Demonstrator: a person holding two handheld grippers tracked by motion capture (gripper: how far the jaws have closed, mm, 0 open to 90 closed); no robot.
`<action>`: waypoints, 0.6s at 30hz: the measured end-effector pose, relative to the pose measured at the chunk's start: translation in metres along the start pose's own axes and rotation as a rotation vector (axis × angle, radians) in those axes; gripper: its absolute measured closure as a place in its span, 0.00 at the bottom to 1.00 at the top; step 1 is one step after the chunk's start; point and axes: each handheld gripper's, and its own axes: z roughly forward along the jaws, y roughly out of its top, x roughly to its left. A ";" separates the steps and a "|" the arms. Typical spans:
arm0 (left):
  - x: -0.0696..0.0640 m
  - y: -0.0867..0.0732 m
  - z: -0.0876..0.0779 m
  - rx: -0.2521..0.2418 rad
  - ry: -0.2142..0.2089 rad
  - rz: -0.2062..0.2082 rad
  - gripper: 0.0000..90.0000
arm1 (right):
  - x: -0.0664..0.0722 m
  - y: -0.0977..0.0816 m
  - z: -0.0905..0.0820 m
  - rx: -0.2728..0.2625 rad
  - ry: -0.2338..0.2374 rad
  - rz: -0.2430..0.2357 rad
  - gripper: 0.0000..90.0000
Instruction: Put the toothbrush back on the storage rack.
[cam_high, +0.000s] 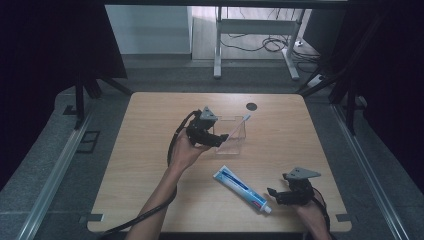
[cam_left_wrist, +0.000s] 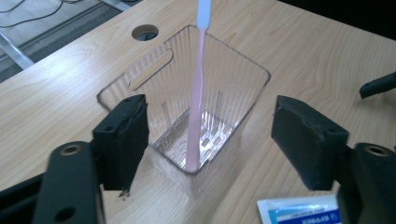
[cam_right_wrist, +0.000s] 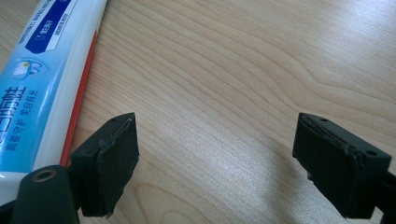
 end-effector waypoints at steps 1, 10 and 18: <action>0.001 -0.002 -0.002 0.001 -0.002 0.001 0.25 | 0.000 0.000 0.000 0.000 -0.001 -0.001 0.17; 0.001 -0.014 -0.014 0.000 -0.011 -0.023 0.16 | 0.001 0.000 0.000 -0.001 -0.001 0.000 0.17; -0.003 -0.025 -0.021 0.009 -0.034 -0.039 0.15 | 0.001 0.001 -0.001 -0.010 -0.002 -0.003 0.16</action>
